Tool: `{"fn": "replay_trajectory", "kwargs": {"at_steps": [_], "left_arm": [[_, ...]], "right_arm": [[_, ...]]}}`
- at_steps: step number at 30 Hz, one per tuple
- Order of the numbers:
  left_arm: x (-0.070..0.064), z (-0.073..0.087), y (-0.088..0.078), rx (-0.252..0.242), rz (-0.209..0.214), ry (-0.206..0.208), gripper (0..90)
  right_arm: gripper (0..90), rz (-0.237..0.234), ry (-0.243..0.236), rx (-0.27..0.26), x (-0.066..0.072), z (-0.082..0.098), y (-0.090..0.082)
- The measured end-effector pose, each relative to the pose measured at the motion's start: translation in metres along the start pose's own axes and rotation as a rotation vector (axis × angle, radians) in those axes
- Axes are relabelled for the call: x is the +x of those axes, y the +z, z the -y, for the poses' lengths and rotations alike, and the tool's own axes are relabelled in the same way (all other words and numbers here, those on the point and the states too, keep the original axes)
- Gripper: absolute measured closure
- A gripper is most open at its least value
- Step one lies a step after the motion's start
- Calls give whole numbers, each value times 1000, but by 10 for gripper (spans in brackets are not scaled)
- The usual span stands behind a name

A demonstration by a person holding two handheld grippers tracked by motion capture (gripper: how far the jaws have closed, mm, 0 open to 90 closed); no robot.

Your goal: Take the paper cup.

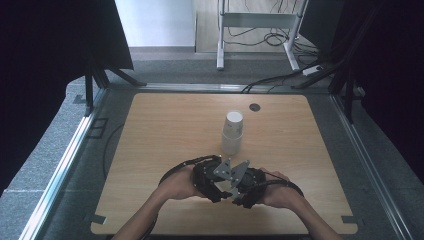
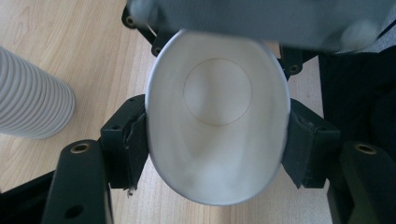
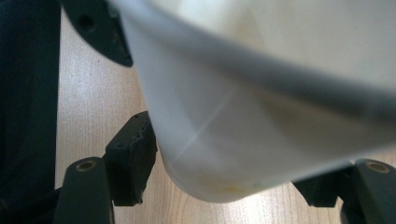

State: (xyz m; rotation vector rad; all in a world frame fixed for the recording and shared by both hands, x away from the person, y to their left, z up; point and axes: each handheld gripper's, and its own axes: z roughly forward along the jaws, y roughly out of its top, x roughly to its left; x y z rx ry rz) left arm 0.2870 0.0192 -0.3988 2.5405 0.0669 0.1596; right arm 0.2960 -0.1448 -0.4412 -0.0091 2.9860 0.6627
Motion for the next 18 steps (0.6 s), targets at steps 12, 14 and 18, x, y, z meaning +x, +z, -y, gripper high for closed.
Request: {"fn": "replay_trajectory", "kwargs": {"at_steps": [12, 14, 18], "left_arm": [[0, -2, 1, -11, 6, 9, 293], [-1, -1, 0, -39, 4, -8, 277], [-1, 1, -4, -80, -4, -26, 238]], "right_arm": [[370, -4, 14, -13, 1, 2, -1], [369, -3, 22, -34, 0, 4, -2], [368, -24, 59, -83, -1, 7, -6]]}}
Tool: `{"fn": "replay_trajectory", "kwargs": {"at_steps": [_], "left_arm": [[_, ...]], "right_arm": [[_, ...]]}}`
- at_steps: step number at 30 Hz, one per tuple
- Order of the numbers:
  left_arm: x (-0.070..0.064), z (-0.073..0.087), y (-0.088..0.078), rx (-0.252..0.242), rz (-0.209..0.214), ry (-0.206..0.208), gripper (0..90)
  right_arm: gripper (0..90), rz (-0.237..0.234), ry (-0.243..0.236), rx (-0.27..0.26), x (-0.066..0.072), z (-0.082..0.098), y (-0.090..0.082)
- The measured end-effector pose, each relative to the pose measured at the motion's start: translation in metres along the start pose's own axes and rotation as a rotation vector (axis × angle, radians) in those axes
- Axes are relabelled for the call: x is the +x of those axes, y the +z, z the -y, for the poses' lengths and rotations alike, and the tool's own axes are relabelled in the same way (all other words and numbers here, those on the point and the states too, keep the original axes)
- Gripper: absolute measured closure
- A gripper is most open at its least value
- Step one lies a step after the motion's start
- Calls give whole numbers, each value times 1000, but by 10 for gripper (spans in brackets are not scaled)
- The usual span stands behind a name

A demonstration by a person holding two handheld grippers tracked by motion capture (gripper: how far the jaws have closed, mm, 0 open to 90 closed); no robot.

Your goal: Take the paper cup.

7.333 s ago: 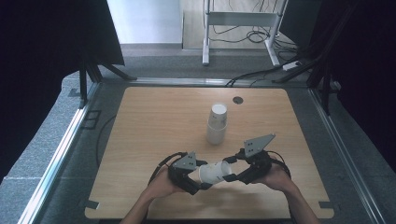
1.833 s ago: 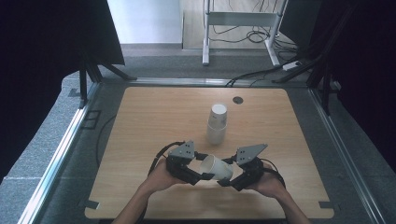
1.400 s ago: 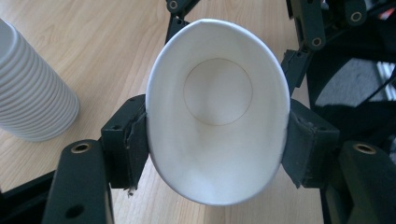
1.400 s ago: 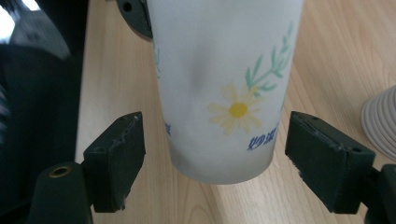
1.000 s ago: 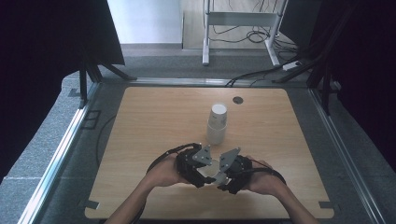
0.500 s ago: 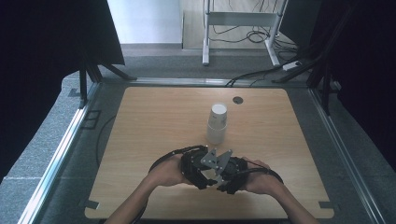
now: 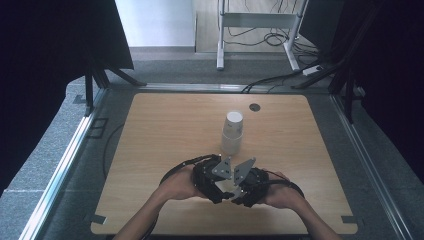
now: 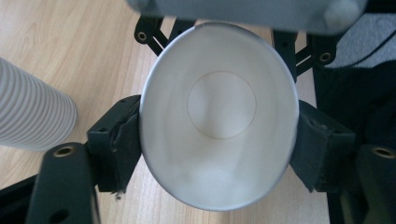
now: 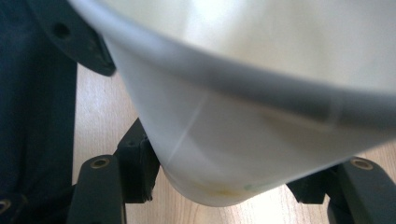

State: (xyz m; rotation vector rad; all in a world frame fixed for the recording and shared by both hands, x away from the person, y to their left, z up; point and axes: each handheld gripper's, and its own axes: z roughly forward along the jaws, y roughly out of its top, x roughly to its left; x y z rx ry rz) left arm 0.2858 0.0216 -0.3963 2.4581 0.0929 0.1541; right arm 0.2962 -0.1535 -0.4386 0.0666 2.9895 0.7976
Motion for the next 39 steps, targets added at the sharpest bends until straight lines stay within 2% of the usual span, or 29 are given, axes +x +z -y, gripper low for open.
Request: {"fn": "replay_trajectory", "kwargs": {"at_steps": [8, 15, 19, 24, 28, 30, 35, 39], "left_arm": [[4, 6, -6, -105, 7, -61, 154], [6, 15, -7, -219, 38, -123, 154], [7, 18, -6, -263, 57, -134, 158], [7, 19, -3, -284, 53, -140, 173], [6, 18, -2, -295, 54, -126, 211], [4, 17, -2, -292, 52, -113, 265], [2, 16, -3, -276, 40, -94, 288], [2, 15, -5, -269, 16, -85, 291]], "right_arm": [[367, -18, 52, -127, 0, 8, -8], [367, -21, 69, -238, 2, 16, -9], [366, -20, 81, -287, 3, 19, -7], [366, -27, 94, -336, 3, 22, -5], [366, -24, 96, -348, 3, 22, -3], [366, -25, 98, -348, 3, 23, -3], [362, -24, 91, -344, 2, 23, -2], [329, -14, 85, -336, 2, 22, -1]]}}
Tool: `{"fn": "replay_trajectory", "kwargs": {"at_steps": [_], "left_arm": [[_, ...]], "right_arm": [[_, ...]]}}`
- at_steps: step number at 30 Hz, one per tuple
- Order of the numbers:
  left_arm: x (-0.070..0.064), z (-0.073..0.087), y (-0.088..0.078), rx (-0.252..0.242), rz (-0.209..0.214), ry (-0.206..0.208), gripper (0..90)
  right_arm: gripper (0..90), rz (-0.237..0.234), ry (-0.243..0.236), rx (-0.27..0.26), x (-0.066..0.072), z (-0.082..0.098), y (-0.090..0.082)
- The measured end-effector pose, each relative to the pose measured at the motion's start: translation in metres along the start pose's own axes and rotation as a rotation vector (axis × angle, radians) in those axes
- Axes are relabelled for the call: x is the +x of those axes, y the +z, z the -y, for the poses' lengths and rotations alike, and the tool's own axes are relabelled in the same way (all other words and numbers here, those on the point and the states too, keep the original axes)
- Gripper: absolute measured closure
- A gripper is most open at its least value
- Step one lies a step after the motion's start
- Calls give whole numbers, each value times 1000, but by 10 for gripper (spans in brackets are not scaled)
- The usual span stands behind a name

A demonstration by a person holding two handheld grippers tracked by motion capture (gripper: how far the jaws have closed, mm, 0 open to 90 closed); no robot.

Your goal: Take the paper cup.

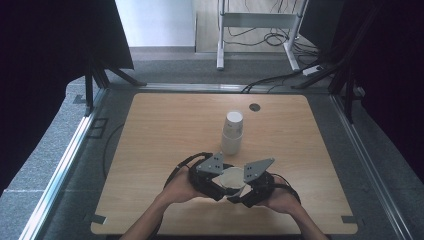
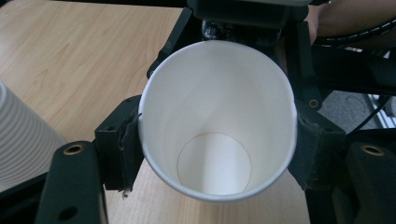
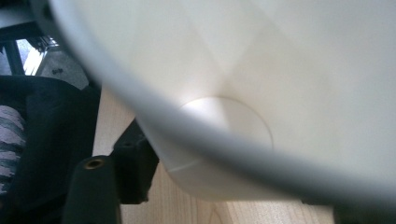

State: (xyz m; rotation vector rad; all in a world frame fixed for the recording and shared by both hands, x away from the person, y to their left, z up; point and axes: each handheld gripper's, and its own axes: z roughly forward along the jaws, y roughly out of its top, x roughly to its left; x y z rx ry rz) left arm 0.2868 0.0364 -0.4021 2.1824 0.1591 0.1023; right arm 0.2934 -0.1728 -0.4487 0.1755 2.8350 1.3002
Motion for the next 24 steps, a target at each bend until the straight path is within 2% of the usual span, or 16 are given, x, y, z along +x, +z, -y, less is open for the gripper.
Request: {"fn": "replay_trajectory", "kwargs": {"at_steps": [9, 14, 24], "left_arm": [[4, 2, -12, -3, -68, -13, 291], [6, 6, -17, 8, -104, -18, 293], [10, 12, -27, 9, -160, -43, 296]], "right_arm": [[133, 67, 21, 12, -2, 2, 1], [128, 92, 42, 7, -4, 3, -3], [127, 106, 57, 18, -5, 7, -7]]}}
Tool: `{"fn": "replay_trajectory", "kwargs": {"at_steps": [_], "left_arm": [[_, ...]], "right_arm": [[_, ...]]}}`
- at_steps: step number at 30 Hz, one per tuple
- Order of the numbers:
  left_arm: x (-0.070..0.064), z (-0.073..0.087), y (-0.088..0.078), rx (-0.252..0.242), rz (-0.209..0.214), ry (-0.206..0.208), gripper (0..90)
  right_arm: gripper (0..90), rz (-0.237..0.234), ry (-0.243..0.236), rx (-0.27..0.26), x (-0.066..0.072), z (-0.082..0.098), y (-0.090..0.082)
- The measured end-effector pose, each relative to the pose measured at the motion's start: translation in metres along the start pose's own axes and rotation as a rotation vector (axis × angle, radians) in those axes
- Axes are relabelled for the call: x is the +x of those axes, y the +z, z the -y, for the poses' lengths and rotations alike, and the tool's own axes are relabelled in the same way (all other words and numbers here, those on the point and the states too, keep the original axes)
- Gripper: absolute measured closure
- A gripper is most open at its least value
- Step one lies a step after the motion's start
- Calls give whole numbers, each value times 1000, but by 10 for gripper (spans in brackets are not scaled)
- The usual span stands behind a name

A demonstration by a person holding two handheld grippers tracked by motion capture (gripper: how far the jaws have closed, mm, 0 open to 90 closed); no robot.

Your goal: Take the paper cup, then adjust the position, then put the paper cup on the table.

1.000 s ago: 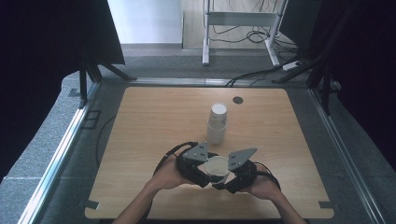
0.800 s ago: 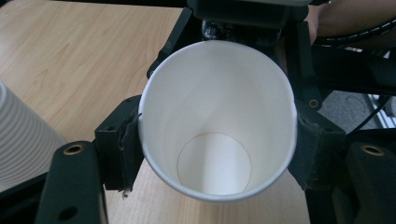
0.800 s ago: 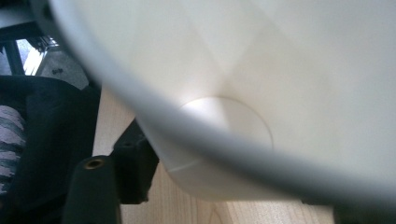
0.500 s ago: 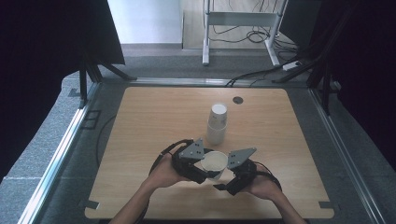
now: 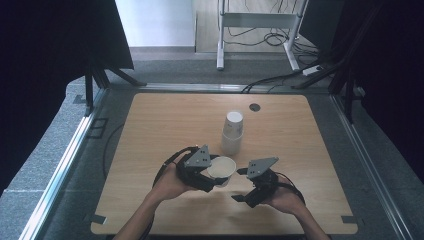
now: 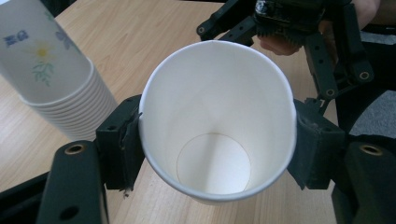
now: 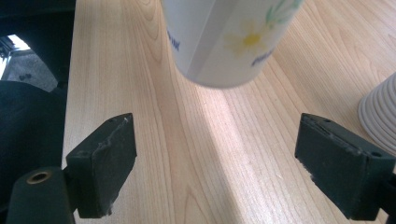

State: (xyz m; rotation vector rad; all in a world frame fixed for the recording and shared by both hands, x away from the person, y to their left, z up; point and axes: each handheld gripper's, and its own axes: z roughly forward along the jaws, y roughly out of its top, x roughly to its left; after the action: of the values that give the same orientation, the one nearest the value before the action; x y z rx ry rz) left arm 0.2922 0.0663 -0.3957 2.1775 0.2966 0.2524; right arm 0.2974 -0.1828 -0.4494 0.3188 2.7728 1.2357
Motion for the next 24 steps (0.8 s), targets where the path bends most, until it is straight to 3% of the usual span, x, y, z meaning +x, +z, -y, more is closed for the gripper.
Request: {"fn": "replay_trajectory", "kwargs": {"at_steps": [13, 24], "left_arm": [[10, 13, -16, 3, -90, -57, 295], [21, 27, -23, 39, -196, -101, 294]], "right_arm": [[113, 28, 25, 7, 0, 4, -7], [81, 69, 47, 7, -1, 10, -11]]}}
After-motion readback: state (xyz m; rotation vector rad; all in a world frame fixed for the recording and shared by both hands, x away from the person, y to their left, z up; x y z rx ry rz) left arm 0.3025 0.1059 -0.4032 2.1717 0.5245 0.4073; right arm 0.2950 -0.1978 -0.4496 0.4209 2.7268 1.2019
